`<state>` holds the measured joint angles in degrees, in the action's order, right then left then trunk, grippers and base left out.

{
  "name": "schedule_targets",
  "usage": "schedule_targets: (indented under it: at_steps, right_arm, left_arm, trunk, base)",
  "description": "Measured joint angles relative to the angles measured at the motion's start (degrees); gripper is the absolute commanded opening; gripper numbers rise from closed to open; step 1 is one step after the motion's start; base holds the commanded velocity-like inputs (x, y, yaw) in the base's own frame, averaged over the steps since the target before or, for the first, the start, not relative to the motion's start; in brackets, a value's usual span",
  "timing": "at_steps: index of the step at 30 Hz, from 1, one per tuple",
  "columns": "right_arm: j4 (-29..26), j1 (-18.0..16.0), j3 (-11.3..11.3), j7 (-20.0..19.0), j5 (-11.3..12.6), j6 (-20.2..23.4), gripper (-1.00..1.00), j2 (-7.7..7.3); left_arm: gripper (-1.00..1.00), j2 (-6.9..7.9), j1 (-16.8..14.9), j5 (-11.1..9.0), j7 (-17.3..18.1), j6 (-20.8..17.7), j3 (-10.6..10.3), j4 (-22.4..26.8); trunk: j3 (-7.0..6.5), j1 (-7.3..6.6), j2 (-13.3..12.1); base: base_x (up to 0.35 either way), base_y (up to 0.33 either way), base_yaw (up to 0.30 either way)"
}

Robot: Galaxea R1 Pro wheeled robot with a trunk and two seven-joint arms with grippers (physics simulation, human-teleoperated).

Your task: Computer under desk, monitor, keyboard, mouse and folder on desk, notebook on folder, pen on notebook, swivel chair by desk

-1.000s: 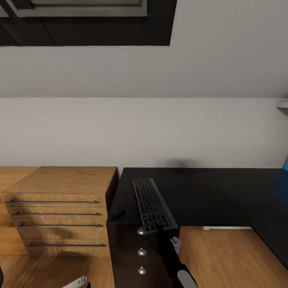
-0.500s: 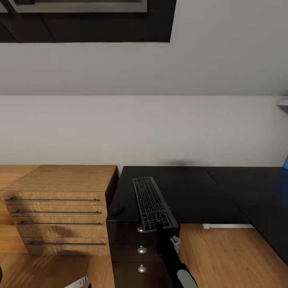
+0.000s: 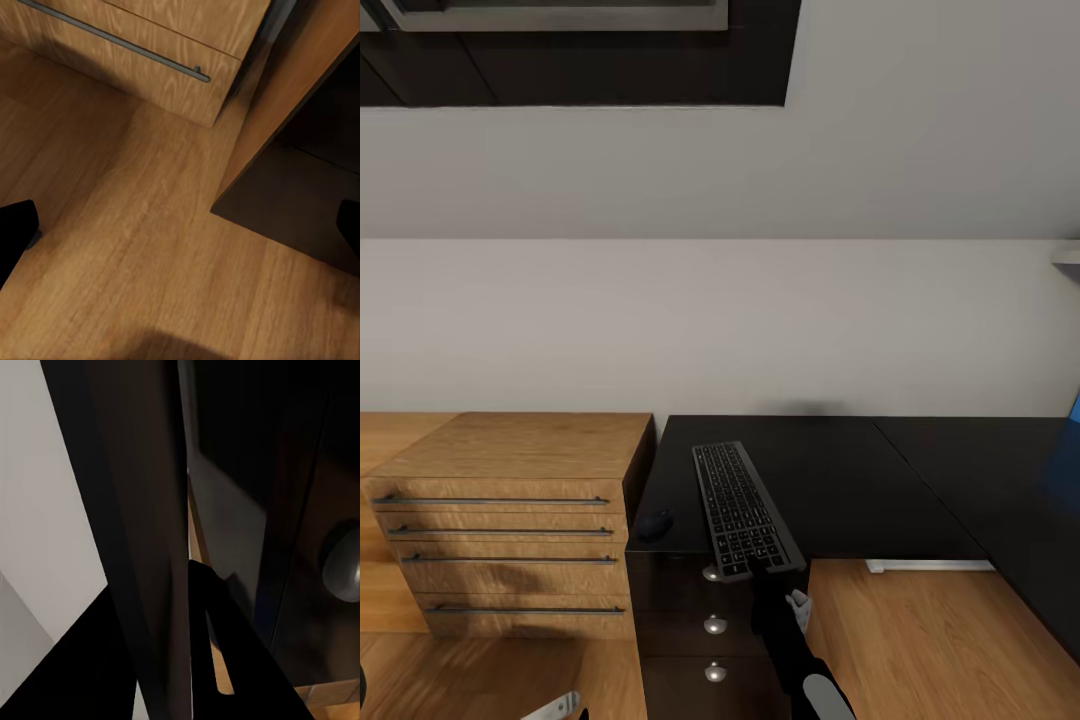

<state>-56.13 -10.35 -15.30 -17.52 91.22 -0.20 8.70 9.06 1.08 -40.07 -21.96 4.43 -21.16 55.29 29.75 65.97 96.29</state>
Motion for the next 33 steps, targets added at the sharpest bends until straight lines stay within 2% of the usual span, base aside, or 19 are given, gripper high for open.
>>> schedule_targets:
  at_steps: [6,7,8,17,33]
  right_arm:
    - [0.1,0.0,0.1,-0.1,0.0,0.0,-1.00,-0.06]
    - [0.1,0.0,0.1,-0.1,0.0,0.0,1.00,-0.06]
    - [0.2,0.0,0.4,1.5,0.5,0.0,1.00,-0.09]
    - [0.2,0.0,0.9,2.1,0.4,0.0,1.00,-0.34]
    - [0.3,0.0,0.8,2.1,0.0,-0.1,1.00,-0.34]
  left_arm:
    - [1.00,0.00,0.0,0.0,0.0,0.1,0.0,-0.2]
    - [1.00,-0.01,0.0,0.0,0.0,0.1,0.0,-0.3]
    - [1.00,-0.01,0.0,0.1,0.0,0.1,0.0,-0.3]
    - [1.00,0.00,0.0,0.1,-0.1,0.2,0.0,-0.5]
    - [1.00,0.00,0.0,0.0,-0.1,0.2,0.0,-0.5]
  trunk:
    - [0.00,0.00,0.0]
    - [0.00,0.00,0.0]
    - [0.01,0.00,0.0]
    - [0.01,0.01,0.0]
    - [0.01,0.03,0.0]
  base:
    - [0.000,0.000,0.000]
    - [0.000,0.000,0.000]
    - [0.000,0.000,0.000]
    - [-0.015,0.000,0.000]
    - [-0.210,-0.018,0.000]
